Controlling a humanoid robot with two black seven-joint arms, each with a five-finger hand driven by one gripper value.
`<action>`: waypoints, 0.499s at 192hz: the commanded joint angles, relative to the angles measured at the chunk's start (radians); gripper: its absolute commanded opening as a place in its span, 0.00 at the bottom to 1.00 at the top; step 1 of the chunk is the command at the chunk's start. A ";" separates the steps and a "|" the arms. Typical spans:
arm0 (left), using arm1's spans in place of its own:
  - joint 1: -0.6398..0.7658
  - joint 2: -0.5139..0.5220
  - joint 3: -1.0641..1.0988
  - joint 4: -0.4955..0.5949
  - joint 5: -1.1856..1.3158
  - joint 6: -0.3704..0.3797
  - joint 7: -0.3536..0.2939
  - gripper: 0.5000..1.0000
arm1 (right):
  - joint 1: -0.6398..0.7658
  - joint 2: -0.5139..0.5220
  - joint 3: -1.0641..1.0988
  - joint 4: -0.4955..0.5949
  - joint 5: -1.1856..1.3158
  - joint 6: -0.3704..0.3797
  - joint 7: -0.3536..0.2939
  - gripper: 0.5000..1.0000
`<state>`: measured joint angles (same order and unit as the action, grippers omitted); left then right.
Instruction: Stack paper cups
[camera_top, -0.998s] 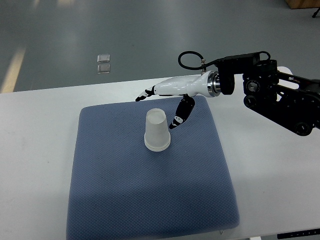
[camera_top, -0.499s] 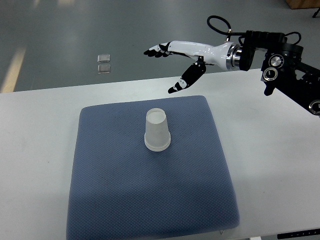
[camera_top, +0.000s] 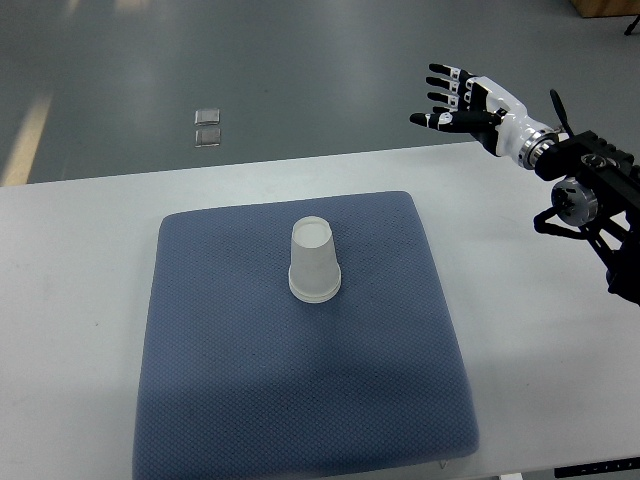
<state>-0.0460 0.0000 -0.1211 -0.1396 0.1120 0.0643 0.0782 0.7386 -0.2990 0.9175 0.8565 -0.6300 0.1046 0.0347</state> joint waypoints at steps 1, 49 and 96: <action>0.000 0.000 0.000 0.000 0.000 0.000 0.000 1.00 | -0.039 0.027 0.004 -0.043 0.075 -0.028 -0.006 0.83; 0.000 0.000 0.000 0.000 0.000 0.000 0.000 1.00 | -0.085 0.081 0.052 -0.085 0.150 -0.083 0.008 0.84; 0.000 0.000 0.000 0.000 0.000 0.000 0.000 1.00 | -0.094 0.101 0.061 -0.079 0.147 -0.089 0.008 0.85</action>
<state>-0.0460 0.0000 -0.1211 -0.1396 0.1120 0.0644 0.0782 0.6510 -0.2057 0.9785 0.7718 -0.4803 0.0135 0.0430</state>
